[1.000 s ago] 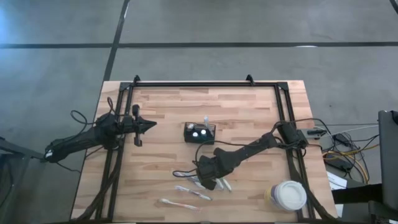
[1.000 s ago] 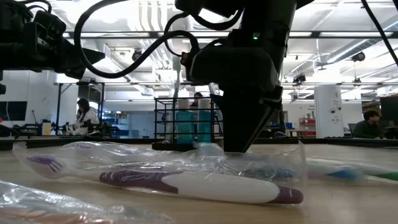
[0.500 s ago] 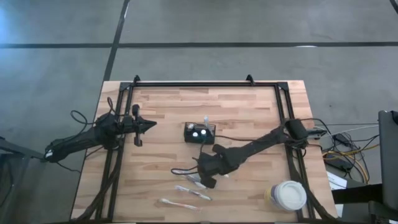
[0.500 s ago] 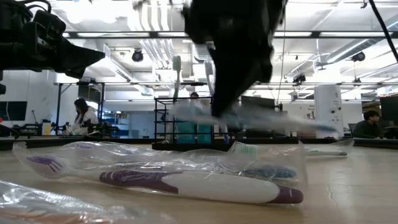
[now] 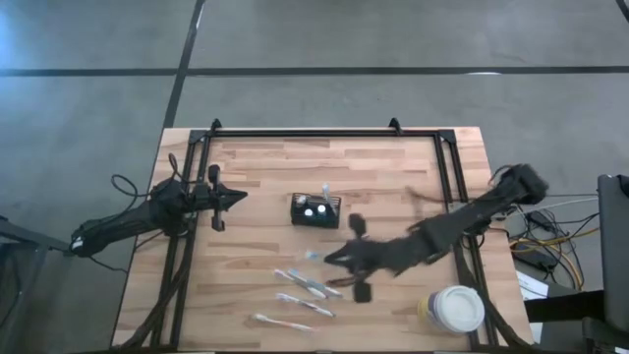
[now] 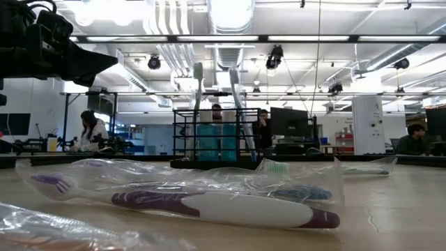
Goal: Pick & Place toothbrushing station
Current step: Put the right blue toothbrush into the wire organizer
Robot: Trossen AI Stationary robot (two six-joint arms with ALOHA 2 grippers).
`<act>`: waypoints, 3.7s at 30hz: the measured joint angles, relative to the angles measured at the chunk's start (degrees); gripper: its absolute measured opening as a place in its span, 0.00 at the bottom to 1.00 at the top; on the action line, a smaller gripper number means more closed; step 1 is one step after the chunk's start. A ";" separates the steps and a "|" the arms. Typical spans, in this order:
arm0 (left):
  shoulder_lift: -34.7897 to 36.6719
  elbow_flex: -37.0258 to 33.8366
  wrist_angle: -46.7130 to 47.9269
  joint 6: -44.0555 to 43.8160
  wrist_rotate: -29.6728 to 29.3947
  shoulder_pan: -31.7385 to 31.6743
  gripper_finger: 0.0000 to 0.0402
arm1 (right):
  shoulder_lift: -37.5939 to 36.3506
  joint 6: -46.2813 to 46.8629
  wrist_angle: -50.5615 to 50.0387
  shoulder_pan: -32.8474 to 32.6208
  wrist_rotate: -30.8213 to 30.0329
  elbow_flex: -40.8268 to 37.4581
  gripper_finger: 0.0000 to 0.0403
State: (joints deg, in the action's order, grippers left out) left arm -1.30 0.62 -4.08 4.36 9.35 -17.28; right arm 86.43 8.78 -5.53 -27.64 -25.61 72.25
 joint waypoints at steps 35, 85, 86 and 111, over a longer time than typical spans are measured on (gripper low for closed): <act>-0.02 0.00 -2.34 4.60 -0.27 0.00 0.03 | -44.82 -14.73 55.73 7.08 -3.91 -68.29 0.02; -0.04 0.02 -7.87 3.19 -2.61 -0.02 0.03 | 1.85 -17.77 71.49 34.07 31.02 -40.55 0.02; -0.04 0.02 -7.87 3.19 -2.61 -0.02 0.03 | 2.66 -17.73 71.85 34.03 30.70 -40.56 0.02; -0.20 0.02 -7.78 2.47 -2.63 0.00 0.03 | 18.21 -19.21 94.39 34.16 22.56 -46.15 0.02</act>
State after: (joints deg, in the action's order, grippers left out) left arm -1.50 0.64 -11.85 6.83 6.72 -17.28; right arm 104.65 -10.43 88.86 6.52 -3.05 26.11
